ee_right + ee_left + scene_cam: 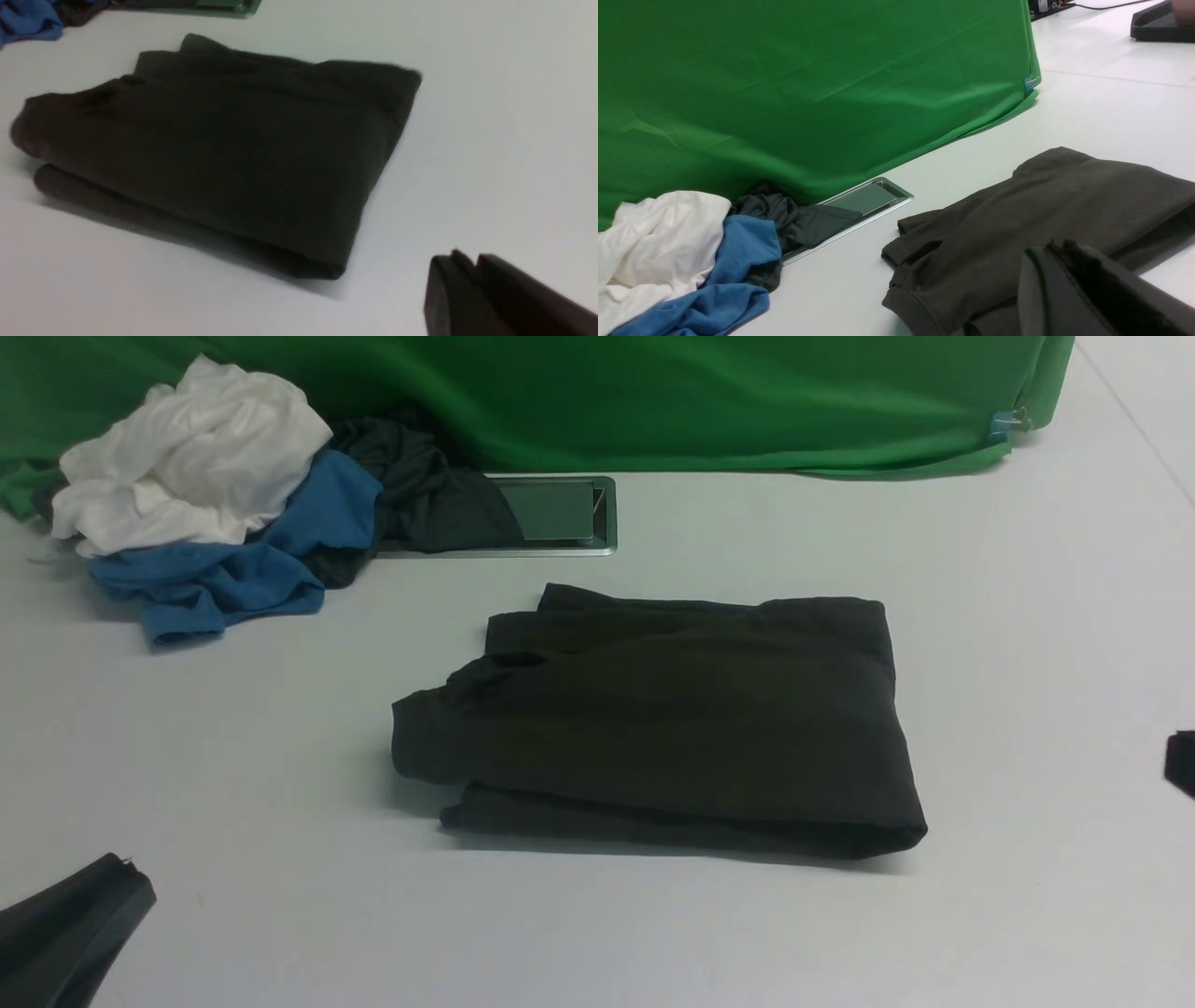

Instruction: Fold a long-sleeved shirt on a white desktop.

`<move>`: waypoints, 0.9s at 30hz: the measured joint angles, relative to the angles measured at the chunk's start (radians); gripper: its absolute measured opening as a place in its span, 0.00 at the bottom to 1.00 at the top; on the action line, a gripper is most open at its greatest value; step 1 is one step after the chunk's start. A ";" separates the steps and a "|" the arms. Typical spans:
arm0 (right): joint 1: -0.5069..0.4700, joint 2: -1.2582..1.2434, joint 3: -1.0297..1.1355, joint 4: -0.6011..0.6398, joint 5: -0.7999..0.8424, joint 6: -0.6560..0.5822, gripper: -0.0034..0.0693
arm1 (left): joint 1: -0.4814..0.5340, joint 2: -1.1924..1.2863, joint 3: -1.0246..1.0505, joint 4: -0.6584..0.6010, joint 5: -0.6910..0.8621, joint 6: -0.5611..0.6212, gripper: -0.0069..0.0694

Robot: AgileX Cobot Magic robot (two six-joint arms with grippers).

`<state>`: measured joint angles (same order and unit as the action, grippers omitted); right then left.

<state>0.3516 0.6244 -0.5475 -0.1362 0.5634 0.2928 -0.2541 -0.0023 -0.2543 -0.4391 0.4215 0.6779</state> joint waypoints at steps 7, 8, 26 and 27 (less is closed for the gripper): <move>-0.119 -0.223 0.219 -0.026 -0.311 -0.096 0.09 | 0.000 0.000 0.000 0.017 0.001 0.000 0.12; -0.144 -0.267 0.274 -0.027 -0.358 -0.104 0.09 | 0.000 -0.001 0.000 0.017 0.001 0.000 0.12; -0.242 -0.621 0.554 -0.027 -0.430 -0.109 0.09 | 0.000 -0.001 0.000 0.022 0.002 0.002 0.12; -0.242 -0.618 0.554 -0.026 -0.426 -0.109 0.09 | 0.000 -0.001 0.000 0.022 0.002 0.002 0.12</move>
<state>0.1095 0.0060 0.0062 -0.1626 0.1371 0.1836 -0.2541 -0.0036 -0.2543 -0.4175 0.4235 0.6798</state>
